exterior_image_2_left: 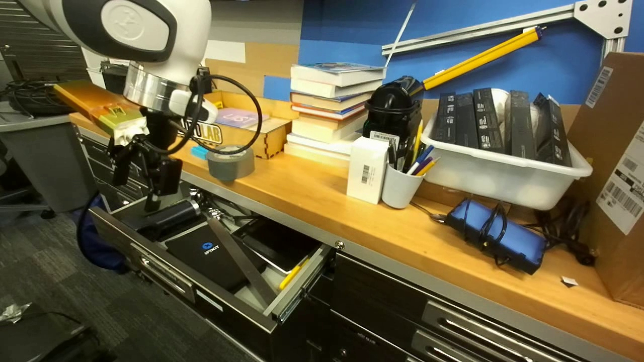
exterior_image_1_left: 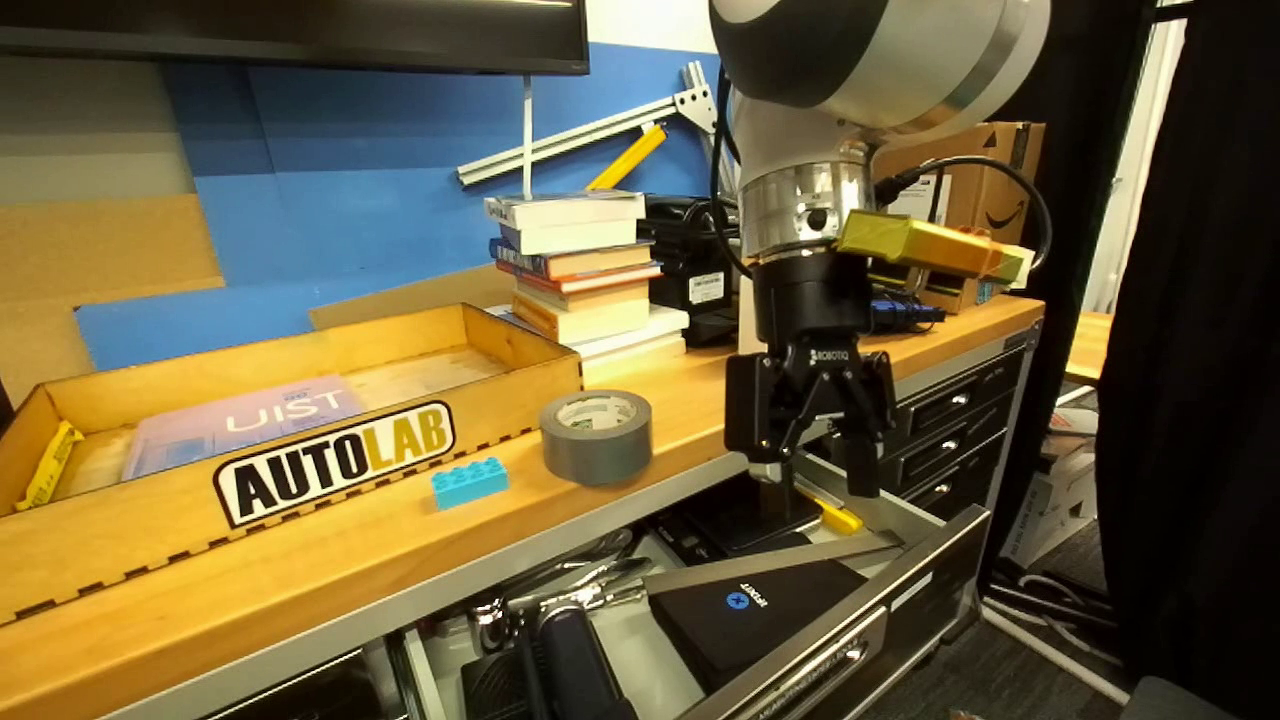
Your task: Pick up the blue object from the counter and put it in the open drawer and close it
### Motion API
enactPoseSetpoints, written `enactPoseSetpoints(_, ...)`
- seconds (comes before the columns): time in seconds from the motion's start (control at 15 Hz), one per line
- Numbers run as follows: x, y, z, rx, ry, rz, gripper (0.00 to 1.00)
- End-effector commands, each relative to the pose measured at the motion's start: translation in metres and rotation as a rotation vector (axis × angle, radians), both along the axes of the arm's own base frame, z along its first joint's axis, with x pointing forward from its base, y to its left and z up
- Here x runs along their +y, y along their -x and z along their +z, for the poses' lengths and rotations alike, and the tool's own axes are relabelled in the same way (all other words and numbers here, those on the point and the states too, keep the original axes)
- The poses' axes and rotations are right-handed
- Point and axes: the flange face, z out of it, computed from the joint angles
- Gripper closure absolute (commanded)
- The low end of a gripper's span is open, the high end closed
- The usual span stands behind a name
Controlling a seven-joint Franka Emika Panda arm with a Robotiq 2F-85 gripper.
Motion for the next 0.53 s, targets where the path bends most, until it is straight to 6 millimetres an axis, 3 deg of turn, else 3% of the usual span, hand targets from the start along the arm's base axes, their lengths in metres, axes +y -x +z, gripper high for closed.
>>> enactPoseSetpoints(0.0,0.01,-0.02,0.002,-0.014,-0.001,-0.036,0.0)
enactPoseSetpoints(0.2,0.04,-0.046,0.002,-0.033,-0.004,-0.006,0.0)
enactPoseSetpoints(0.47,0.11,-0.073,0.004,-0.061,0.023,0.05,0.0)
